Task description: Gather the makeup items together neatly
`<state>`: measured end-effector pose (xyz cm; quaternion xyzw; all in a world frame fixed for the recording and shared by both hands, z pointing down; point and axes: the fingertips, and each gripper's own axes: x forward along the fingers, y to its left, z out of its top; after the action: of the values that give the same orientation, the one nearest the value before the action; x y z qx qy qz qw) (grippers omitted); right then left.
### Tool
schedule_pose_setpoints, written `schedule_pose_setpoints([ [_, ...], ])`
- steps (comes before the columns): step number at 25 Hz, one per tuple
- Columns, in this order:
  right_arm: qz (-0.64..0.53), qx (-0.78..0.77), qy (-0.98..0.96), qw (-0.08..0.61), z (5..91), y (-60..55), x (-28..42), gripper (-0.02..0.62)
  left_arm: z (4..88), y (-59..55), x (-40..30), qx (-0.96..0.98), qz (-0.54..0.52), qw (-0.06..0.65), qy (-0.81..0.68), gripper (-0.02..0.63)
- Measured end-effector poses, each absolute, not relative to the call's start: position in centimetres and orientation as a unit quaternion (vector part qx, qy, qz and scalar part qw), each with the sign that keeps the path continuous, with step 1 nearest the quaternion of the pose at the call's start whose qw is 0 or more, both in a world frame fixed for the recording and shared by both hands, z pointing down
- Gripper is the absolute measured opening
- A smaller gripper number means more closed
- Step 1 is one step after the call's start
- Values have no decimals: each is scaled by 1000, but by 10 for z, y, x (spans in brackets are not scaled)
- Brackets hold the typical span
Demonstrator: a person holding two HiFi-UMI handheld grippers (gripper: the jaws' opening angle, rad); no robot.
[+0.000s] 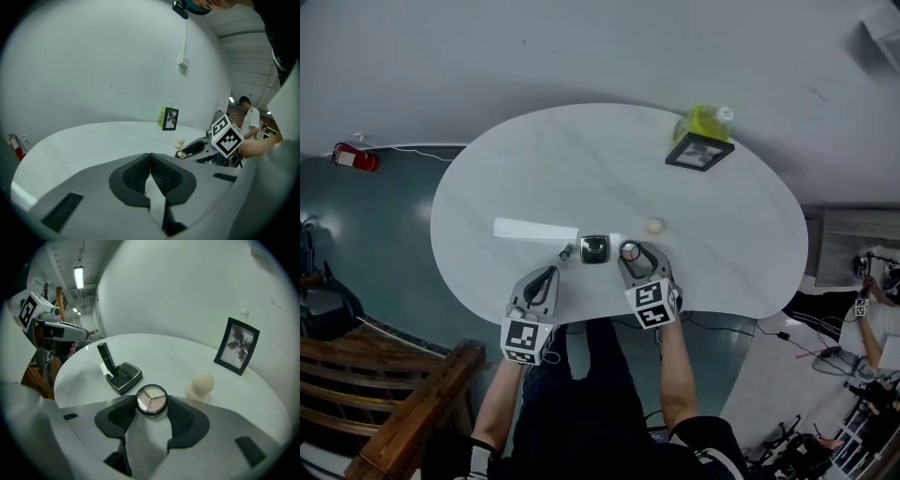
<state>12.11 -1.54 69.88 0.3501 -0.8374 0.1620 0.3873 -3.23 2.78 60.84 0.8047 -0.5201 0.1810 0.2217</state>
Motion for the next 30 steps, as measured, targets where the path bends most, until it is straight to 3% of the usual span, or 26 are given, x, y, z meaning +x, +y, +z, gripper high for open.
schedule_pose_setpoints([
  [30, 171, 353, -844, 366, 691, -12, 123, 230, 608, 33, -34, 798, 182, 223, -529, 20],
])
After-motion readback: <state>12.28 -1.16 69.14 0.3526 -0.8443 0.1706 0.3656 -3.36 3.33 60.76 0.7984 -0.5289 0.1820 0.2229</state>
